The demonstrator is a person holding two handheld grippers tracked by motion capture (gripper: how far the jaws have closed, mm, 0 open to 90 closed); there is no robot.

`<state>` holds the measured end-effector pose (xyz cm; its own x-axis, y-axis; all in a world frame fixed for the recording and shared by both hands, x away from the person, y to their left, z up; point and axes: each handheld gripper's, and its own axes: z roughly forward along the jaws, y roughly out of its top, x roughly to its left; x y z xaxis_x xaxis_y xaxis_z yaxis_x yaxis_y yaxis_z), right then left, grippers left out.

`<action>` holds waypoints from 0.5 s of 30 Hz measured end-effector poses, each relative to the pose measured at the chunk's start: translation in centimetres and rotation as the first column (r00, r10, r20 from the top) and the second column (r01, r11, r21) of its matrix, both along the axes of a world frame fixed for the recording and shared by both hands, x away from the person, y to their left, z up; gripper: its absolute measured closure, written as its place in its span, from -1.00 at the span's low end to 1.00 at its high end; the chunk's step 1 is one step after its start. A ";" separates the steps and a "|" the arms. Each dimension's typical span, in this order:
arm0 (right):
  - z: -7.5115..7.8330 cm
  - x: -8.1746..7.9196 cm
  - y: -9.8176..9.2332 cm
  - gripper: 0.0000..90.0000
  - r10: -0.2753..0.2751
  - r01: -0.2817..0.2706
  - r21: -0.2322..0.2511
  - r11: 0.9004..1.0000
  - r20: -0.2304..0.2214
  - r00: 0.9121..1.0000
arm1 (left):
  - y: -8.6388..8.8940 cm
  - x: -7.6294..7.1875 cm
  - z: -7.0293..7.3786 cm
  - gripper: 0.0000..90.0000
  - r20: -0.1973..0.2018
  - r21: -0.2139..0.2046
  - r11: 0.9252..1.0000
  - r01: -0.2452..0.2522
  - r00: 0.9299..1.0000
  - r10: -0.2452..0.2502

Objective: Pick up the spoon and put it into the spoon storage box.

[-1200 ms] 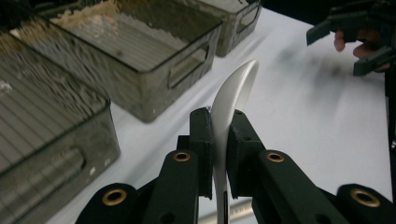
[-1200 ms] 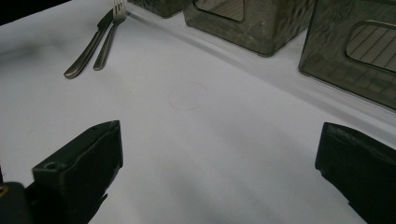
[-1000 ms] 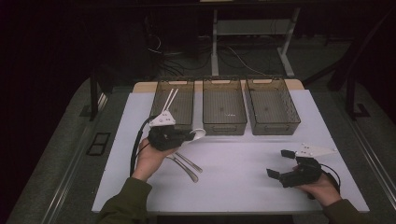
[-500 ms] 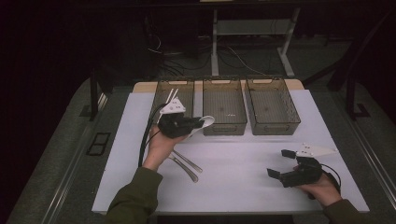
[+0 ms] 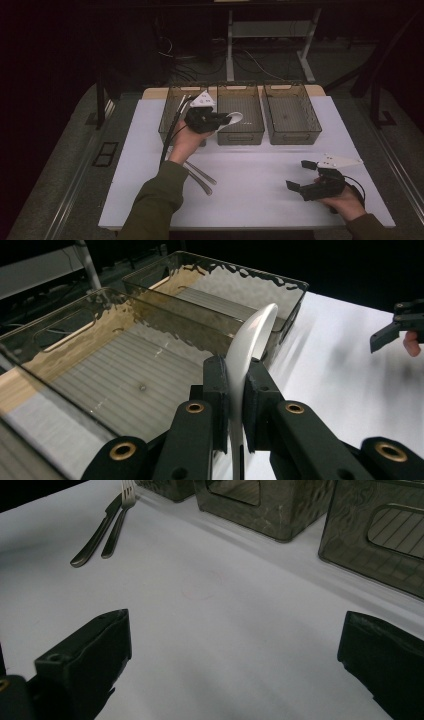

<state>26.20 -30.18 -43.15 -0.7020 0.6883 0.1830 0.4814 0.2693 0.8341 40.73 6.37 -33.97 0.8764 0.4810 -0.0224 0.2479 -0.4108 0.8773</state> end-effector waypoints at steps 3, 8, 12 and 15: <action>0.0 0.0 0.0 -0.98 0.000 0.000 0.000 1.000 -0.002 1.000 | -0.8 0.7 -0.1 0.81 0.002 0.008 1.000 0.010 1.000 -0.010; 0.0 -0.1 0.0 -0.98 -0.001 0.001 0.003 1.000 -0.002 1.000 | -2.0 1.9 -0.4 0.81 -0.002 0.020 1.000 0.011 1.000 -0.011; 0.1 -0.1 -0.1 -0.98 0.000 0.000 0.007 1.000 -0.003 1.000 | -2.9 3.0 -0.7 0.81 -0.010 0.031 0.999 0.011 1.000 -0.011; 0.1 -0.1 -0.1 -0.98 -0.003 0.003 0.007 1.000 -0.002 1.000 | -3.6 3.7 -1.1 0.81 -0.019 0.041 0.999 0.013 1.000 -0.012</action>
